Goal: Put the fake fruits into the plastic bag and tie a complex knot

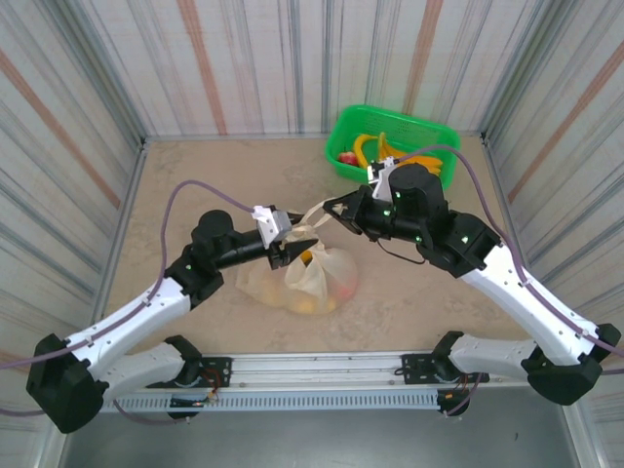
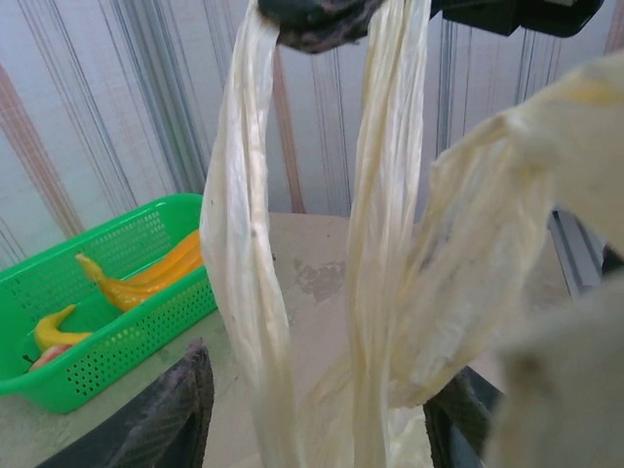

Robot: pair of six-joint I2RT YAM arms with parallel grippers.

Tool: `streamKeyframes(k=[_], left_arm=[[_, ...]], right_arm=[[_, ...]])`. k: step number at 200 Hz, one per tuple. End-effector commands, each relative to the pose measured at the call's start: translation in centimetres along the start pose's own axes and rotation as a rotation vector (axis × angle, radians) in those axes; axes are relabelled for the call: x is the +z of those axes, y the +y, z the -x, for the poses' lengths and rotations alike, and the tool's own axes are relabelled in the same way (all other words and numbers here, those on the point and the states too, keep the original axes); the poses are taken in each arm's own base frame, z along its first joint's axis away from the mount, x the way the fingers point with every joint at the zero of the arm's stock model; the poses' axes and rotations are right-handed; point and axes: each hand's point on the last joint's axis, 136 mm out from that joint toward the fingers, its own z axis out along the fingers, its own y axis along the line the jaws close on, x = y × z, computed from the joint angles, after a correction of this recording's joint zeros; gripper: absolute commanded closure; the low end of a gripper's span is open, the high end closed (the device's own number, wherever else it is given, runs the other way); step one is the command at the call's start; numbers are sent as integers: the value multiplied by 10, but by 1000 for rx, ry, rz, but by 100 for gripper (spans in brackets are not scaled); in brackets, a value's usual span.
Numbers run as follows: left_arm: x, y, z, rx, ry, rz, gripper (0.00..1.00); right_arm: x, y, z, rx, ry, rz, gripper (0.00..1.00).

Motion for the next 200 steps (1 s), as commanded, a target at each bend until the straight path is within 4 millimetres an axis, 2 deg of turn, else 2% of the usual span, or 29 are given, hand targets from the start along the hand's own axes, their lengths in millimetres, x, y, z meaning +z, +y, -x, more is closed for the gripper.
streamKeyframes(k=[1, 15, 33, 59, 97, 129, 153, 178, 200], left_arm=[[4, -6, 25, 11, -68, -36, 41], [4, -6, 27, 9, -62, -24, 41], [-2, 6, 34, -31, -58, 68, 41], [-12, 6, 47, -53, -88, 85, 30], [-7, 10, 39, -31, -26, 94, 33], [0, 12, 44, -49, -46, 90, 33], [3, 18, 49, -57, -68, 116, 42], [1, 18, 58, -64, -105, 119, 56], [-2, 16, 56, -73, -108, 113, 79]], right_arm=[[0, 3, 3, 18, -22, 20, 100], [0, 4, 4, 9, -25, 21, 100], [-1, 5, 11, -19, -24, 25, 100], [0, 9, 18, -60, 9, 41, 100], [7, 27, 18, -31, 46, 99, 100], [9, 27, 14, -42, 51, 87, 100], [13, 26, 9, -52, 58, 88, 100], [14, 21, 7, -50, 54, 82, 100], [11, 19, 9, -48, 45, 84, 100]])
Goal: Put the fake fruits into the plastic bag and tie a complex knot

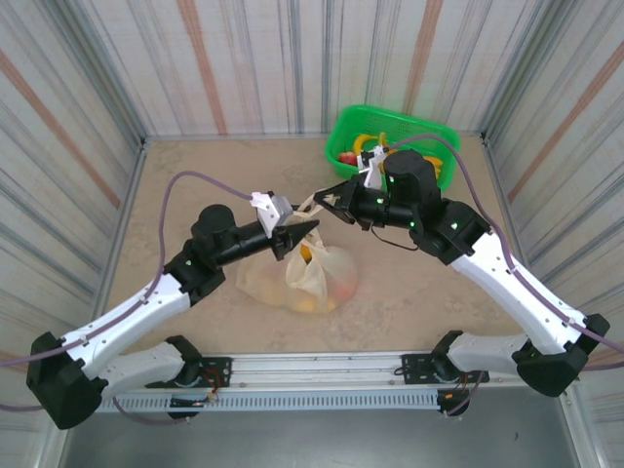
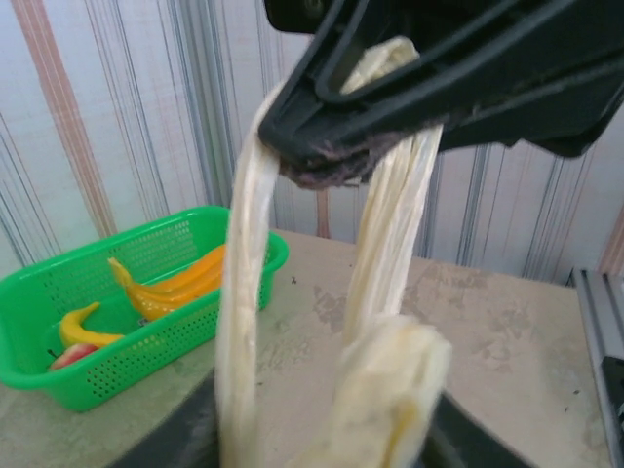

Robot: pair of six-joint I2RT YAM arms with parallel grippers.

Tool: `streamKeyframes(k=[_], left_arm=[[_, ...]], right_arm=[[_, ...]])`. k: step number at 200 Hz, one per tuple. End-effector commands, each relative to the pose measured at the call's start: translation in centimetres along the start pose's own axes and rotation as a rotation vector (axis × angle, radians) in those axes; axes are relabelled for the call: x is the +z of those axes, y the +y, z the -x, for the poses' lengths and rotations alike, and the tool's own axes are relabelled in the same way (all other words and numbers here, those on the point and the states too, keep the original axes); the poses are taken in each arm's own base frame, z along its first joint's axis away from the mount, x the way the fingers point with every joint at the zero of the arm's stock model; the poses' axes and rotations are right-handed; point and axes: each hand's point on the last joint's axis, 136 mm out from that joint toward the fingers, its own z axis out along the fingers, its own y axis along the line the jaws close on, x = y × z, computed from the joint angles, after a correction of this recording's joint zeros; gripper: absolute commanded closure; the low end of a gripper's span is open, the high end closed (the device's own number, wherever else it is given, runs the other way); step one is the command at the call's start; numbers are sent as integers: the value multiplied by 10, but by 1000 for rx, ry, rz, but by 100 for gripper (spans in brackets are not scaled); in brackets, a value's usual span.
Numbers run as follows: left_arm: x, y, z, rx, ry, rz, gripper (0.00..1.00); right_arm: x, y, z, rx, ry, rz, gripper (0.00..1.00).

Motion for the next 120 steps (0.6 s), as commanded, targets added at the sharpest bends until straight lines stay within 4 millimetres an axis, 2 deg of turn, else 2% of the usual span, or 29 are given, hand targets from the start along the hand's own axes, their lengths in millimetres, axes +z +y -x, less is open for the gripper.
streamKeyframes(k=[1, 15, 28, 56, 95, 102, 120], left_arm=[[-5, -1, 25, 11, -77, 6, 80], [-8, -3, 20, 1, -67, -14, 94], [-11, -3, 14, -19, -55, -23, 100], [-19, -6, 3, -54, -31, -53, 100], [-24, -27, -7, -71, -1, -169, 100], [-24, -28, -10, -76, 6, -170, 97], [-23, -24, -18, -90, 23, -146, 83]], right_arm=[[-5, 3, 1, -23, -11, 23, 100], [-10, 1, 5, -21, -30, 22, 100], [-15, -2, 9, -22, -50, 18, 100], [-25, -6, 12, -57, -68, 20, 100], [-21, -11, 8, -72, -31, 57, 100], [-21, -11, 8, -67, -24, 66, 100], [-21, -8, 7, -64, -15, 94, 100]])
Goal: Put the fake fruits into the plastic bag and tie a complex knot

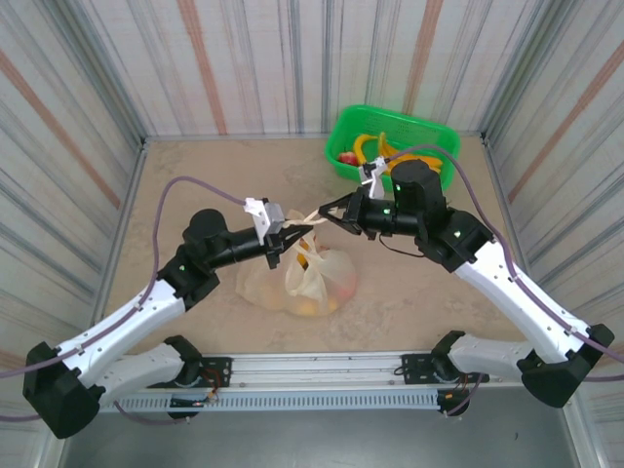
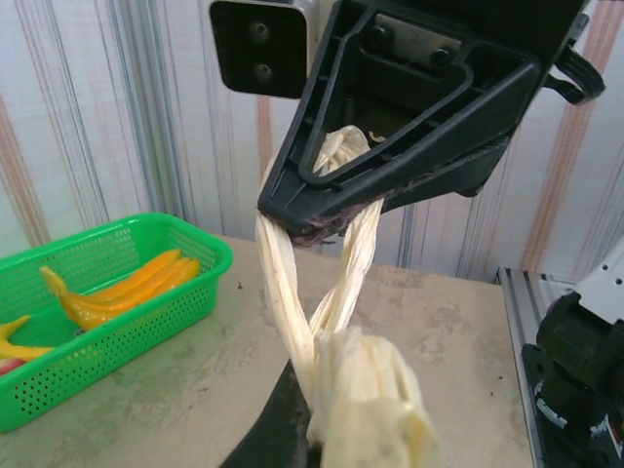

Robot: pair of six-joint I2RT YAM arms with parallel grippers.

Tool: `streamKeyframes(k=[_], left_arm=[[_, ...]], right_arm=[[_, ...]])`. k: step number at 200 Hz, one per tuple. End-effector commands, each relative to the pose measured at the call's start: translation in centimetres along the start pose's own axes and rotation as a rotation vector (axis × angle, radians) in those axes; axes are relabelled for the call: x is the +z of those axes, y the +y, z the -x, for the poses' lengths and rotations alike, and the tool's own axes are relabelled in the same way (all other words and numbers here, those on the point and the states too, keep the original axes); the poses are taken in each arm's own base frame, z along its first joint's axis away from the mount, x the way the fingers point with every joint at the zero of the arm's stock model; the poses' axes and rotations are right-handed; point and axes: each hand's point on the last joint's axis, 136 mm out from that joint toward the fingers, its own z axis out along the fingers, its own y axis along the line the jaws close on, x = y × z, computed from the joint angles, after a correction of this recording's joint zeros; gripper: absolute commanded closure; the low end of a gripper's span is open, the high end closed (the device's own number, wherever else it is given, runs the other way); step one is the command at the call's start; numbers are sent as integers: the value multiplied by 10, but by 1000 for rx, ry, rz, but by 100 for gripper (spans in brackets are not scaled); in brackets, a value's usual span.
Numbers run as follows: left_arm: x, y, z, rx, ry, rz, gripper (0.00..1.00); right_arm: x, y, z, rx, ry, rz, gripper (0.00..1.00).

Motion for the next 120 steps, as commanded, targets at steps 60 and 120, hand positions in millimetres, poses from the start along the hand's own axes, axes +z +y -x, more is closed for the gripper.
streamKeyframes(k=[60, 120], left_arm=[[-5, 3, -8, -57, -3, 11, 77], [7, 15, 0, -21, 5, 45, 51]], right_arm=[[-13, 15, 17, -31, -63, 95, 100], [-9, 22, 12, -48, -17, 135, 100]])
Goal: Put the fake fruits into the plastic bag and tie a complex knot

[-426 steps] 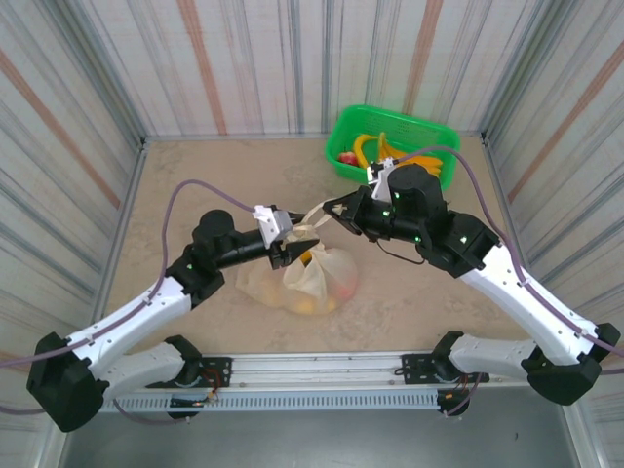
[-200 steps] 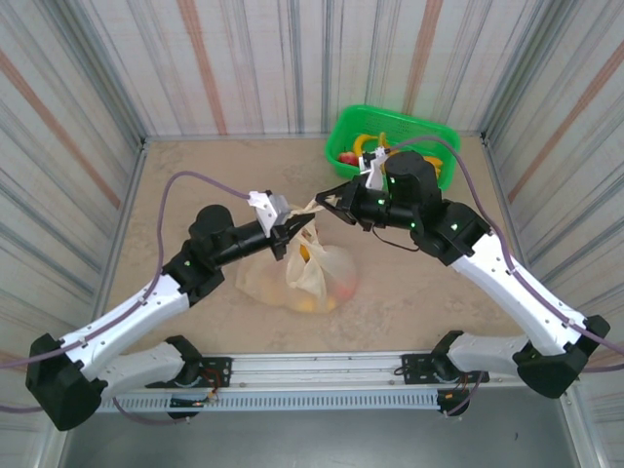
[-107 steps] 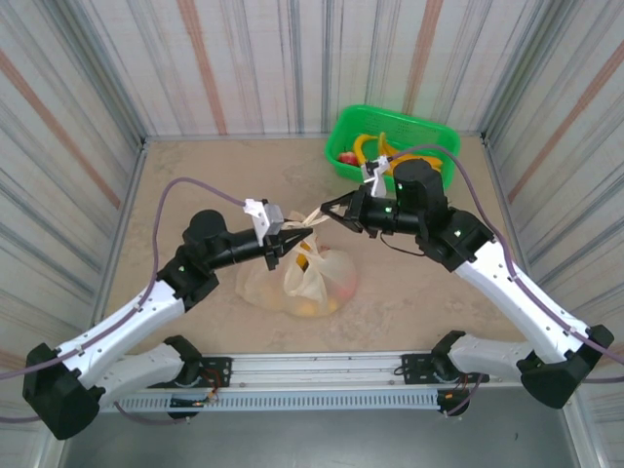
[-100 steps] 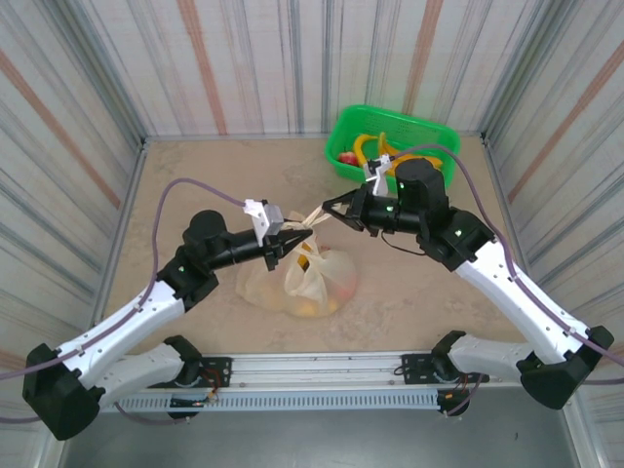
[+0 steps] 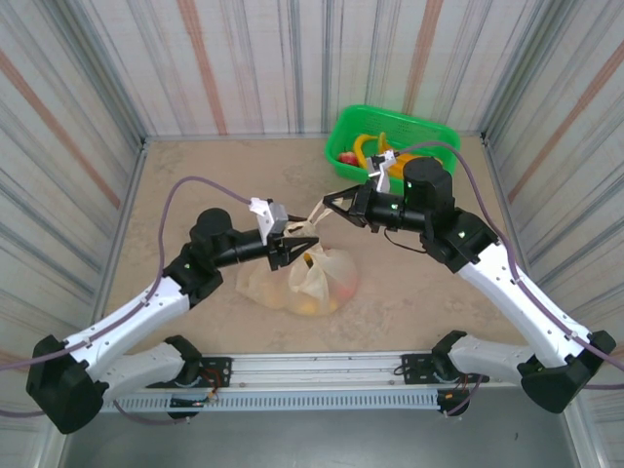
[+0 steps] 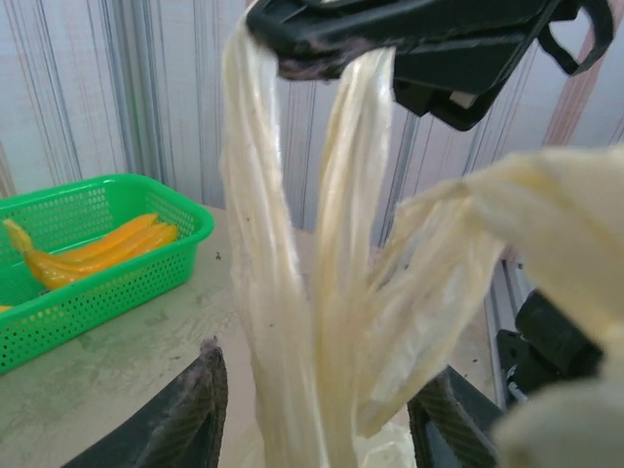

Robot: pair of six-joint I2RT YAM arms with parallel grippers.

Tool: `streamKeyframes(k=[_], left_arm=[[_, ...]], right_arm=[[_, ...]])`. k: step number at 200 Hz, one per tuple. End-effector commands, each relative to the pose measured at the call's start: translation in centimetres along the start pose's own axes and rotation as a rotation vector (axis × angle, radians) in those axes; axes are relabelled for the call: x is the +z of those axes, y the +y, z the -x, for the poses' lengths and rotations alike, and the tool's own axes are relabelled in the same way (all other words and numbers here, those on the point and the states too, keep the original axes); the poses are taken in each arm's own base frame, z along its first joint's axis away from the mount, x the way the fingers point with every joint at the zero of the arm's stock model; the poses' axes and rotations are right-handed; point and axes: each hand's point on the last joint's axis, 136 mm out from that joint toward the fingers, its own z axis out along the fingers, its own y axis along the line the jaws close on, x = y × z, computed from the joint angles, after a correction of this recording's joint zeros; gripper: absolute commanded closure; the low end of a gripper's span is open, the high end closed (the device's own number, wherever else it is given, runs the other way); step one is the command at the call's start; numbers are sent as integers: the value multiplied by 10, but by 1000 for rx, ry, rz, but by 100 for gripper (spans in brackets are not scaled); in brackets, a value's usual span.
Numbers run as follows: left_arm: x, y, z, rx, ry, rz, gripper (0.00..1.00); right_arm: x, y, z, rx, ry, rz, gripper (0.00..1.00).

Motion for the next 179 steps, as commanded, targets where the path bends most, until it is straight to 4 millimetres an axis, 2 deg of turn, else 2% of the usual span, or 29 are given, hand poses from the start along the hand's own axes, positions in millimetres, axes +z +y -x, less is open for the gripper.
streamKeyframes(k=[1, 19, 28, 56, 64, 80, 85, 91, 94, 98, 106, 120, 132, 150, 170, 179], left_arm=[[-1, 11, 21, 54, -39, 64, 51], [-2, 11, 26, 88, -46, 69, 56], [-1, 9, 27, 94, -47, 56, 61], [5, -2, 29, 92, -46, -31, 99], [5, -4, 29, 82, -51, -45, 100], [2, -6, 28, 68, -58, -44, 100], [1, -6, 28, 63, -61, -39, 100], [-1, -5, 27, 53, -63, -31, 100], [-2, -5, 27, 47, -62, -29, 100], [-3, -4, 27, 40, -63, -25, 100], [-5, -4, 26, 23, -61, -27, 100], [-7, -2, 23, -10, -53, -18, 100], [-10, -1, 21, -38, -49, -11, 100], [-13, 1, 19, -66, -50, -3, 100], [-14, 1, 16, -86, -38, -2, 100], [-15, 1, 15, -91, -36, -7, 100]], right_arm=[[-1, 11, -1, -19, 22, 50, 100], [0, 10, -2, -19, 25, 47, 100], [1, 9, -2, -19, 26, 45, 100], [5, 2, -3, -42, 37, 31, 99], [3, -1, -2, -72, 26, 14, 84], [-9, -8, 5, -250, -37, -47, 39], [-18, -13, 9, -331, -77, -92, 30], [-30, -19, 14, -416, -130, -142, 24], [-33, -25, 17, -458, -152, -168, 24], [-44, -21, 17, -523, -194, -159, 25], [-55, -24, 15, -652, -249, -151, 28], [-59, -37, 6, -815, -288, -132, 39], [-49, -52, -14, -941, -207, -110, 44], [-26, -65, -52, -1109, -93, -44, 46], [-3, -73, -82, -1287, -26, -19, 36], [8, -76, -87, -1320, 6, -20, 32]])
